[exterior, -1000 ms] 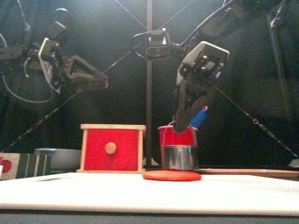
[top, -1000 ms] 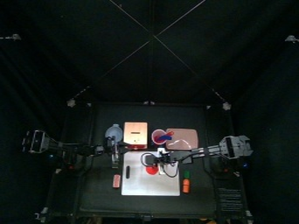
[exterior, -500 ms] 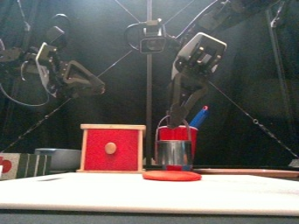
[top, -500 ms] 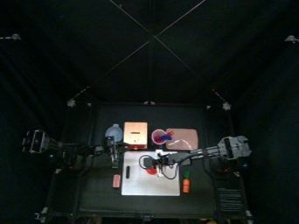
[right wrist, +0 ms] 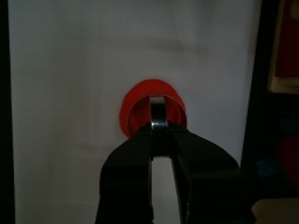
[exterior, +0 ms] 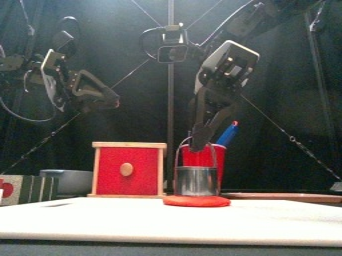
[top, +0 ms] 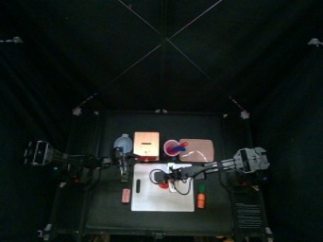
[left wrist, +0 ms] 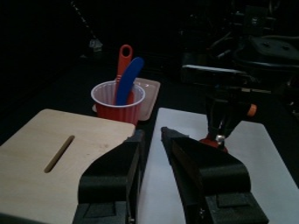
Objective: Get the cutter from the drawer then cut the dough then place the extra dough in the bowl
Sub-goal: Cut the dough
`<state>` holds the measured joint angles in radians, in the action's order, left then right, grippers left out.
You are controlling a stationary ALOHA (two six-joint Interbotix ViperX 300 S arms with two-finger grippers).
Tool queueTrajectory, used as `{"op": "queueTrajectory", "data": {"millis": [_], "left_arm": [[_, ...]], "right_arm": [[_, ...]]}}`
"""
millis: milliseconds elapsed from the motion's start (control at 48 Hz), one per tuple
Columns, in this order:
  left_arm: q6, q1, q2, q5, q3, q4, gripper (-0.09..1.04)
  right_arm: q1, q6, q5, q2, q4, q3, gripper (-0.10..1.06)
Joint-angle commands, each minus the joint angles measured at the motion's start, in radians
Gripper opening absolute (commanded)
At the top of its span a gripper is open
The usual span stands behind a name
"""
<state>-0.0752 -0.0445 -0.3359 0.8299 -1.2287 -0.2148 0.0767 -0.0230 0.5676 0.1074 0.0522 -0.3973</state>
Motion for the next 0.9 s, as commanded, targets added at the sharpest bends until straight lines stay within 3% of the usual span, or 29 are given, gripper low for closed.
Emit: {"op": "queueTrajectory", "data": {"millis": [21,250,479,583,771,896], "left_arm": [[0.000,0.000,0.002,0.008,0.009,0.000,0.67],[-0.003,0.000,0.002,0.006,0.009,-0.002,0.67],[-0.002,0.000,0.002,0.006,0.011,-0.002,0.68],[-0.003,0.017,0.025,0.005,0.015,-0.005,0.70],[-0.002,0.104,0.124,0.000,0.064,-0.015,0.80],[-0.011,0.166,0.210,0.003,0.130,-0.041,0.86]], "right_arm": [[-0.002,-0.002,-0.006,-0.012,0.000,0.008,0.41],[0.012,0.000,-0.009,0.005,0.040,0.008,0.46],[0.014,-0.003,-0.038,-0.003,0.044,0.012,0.70],[0.014,0.003,-0.066,-0.021,0.064,0.003,0.75],[0.011,0.000,-0.238,-0.107,0.107,-0.087,0.75],[0.008,0.002,-0.379,-0.186,0.095,-0.198,0.75]]}}
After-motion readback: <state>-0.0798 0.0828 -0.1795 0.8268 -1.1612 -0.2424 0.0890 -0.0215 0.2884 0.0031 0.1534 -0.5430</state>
